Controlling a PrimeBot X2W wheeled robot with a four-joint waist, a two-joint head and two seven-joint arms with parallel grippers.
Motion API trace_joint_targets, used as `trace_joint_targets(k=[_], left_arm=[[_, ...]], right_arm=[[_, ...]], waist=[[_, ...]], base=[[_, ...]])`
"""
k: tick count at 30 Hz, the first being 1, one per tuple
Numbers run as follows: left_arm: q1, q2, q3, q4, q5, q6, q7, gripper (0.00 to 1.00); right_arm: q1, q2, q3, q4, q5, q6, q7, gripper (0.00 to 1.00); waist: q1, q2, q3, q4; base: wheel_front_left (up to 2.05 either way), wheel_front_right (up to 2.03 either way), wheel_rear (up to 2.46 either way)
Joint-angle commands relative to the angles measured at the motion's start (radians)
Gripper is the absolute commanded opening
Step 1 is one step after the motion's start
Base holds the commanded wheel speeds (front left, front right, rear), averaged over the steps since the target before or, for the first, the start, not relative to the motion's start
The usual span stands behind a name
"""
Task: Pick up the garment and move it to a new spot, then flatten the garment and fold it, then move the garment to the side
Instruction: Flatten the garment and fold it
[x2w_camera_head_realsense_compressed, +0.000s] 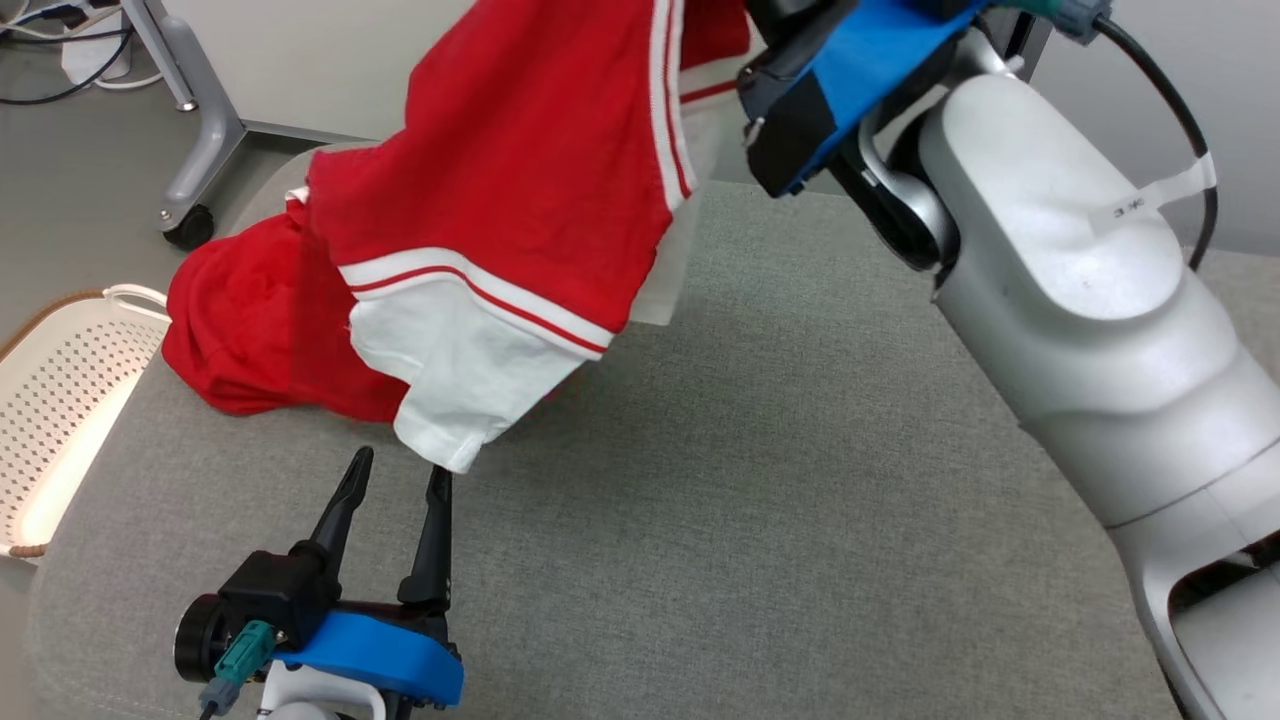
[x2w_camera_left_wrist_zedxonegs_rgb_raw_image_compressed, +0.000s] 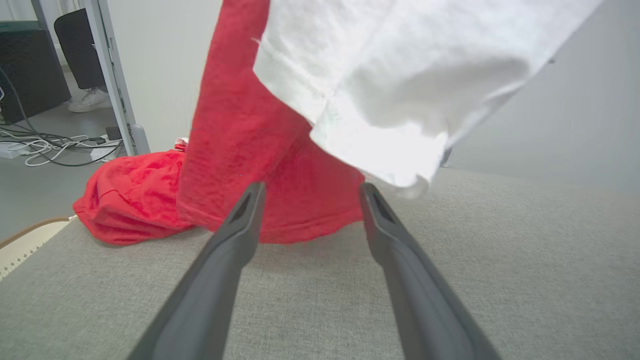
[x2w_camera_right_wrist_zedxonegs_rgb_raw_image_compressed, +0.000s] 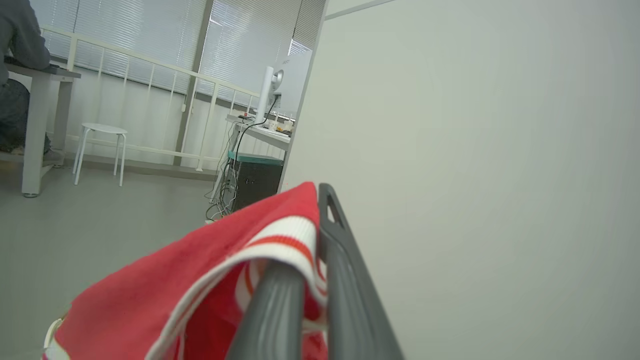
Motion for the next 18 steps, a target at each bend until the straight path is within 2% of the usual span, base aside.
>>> trace_joint_targets(k=[1,6,9,16,17,18], left_arm=[[-0.006,0.004,0.004,-0.003,-0.003,0.002,-0.005,1.0],[-0.002,0.009,0.005,-0.01,-0.007,0.006,-0.004,1.0],[-0.009,0.009,-0.001,-0.01,-0.009,0.003,0.001,1.0],[-0.03,0.004,-0.016,-0.003,-0.009,-0.004,0.0,1.0],[-0.032,0.004,-0.017,-0.002,-0.009,-0.005,0.0,1.0],[-0.033,0.004,-0.018,0.001,-0.01,-0.005,-0.001,1.0]], right_arm=[[0.03,-0.019,0.006,0.021,0.013,0.0,-0.006,0.0],[0.105,-0.1,0.022,0.136,0.033,0.0,0.008,0.0],[0.138,-0.138,-0.005,0.224,0.053,0.0,0.014,0.0],[0.158,-0.183,-0.07,0.414,0.052,0.0,-0.001,0.0],[0.156,-0.183,-0.08,0.437,0.051,0.0,-0.006,0.23],[0.154,-0.181,-0.09,0.459,0.051,0.0,-0.01,1.0]], waist=[[0.0,0.0,-0.001,-0.005],[0.0,0.0,0.008,-0.024],[0.0,0.0,0.016,-0.032],[0.0,0.0,0.032,-0.031],[0.0,0.0,0.033,-0.03],[0.0,0.0,0.033,-0.03]], base=[[0.0,0.0,0.0],[0.0,0.0,0.0],[0.0,0.0,0.0],[0.0,0.0,0.0],[0.0,0.0,0.0],[0.0,0.0,0.0]])
